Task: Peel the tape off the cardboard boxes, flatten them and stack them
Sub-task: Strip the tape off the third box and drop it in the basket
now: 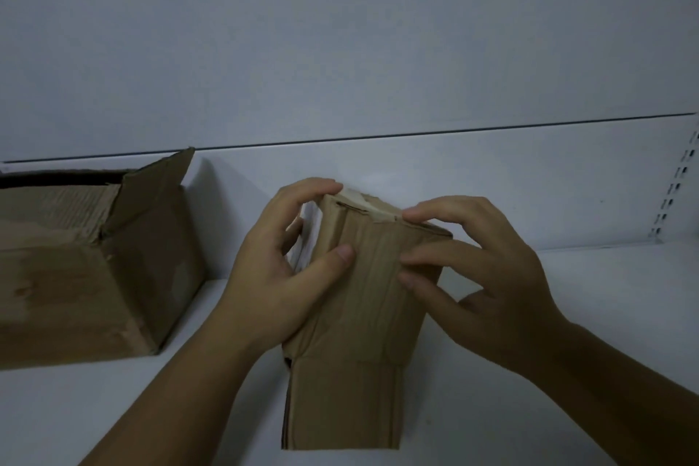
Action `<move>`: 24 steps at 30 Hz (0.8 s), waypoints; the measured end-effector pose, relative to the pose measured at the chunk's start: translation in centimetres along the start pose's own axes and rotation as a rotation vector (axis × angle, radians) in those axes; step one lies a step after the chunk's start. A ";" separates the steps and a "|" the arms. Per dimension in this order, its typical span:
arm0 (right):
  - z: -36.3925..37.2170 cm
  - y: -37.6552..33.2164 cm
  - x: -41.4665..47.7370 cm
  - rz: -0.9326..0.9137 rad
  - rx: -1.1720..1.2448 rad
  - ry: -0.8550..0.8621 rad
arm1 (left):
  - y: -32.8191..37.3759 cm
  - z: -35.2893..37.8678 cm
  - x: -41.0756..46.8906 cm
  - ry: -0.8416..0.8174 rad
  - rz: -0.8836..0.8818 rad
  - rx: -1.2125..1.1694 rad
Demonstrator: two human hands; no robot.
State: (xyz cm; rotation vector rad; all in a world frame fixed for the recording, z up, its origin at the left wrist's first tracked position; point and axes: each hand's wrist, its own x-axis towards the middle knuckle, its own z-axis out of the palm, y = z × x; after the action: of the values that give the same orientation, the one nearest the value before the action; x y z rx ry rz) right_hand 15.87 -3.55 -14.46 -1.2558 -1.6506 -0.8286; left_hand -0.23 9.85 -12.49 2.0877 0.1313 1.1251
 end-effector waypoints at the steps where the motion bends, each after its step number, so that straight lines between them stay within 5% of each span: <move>1: 0.2 -0.1 0.1 0.011 -0.032 0.020 | 0.0 0.1 0.0 0.011 -0.006 -0.001; 17: 1.6 0.1 1.4 -0.085 -0.229 0.073 | -0.7 0.8 0.0 0.069 -0.085 -0.049; 21: 1.3 0.1 1.4 -0.041 -0.093 0.079 | -0.4 1.1 -0.1 -0.007 -0.020 0.033; 24: 0.5 -0.4 1.7 0.171 0.226 0.070 | -0.4 0.9 -0.2 -0.100 0.027 0.100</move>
State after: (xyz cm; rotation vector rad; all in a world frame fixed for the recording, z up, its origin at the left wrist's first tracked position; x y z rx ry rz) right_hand 15.17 -2.54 -13.08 -1.1766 -1.5111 -0.5591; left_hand 0.40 9.54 -13.18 2.2365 0.1135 1.0464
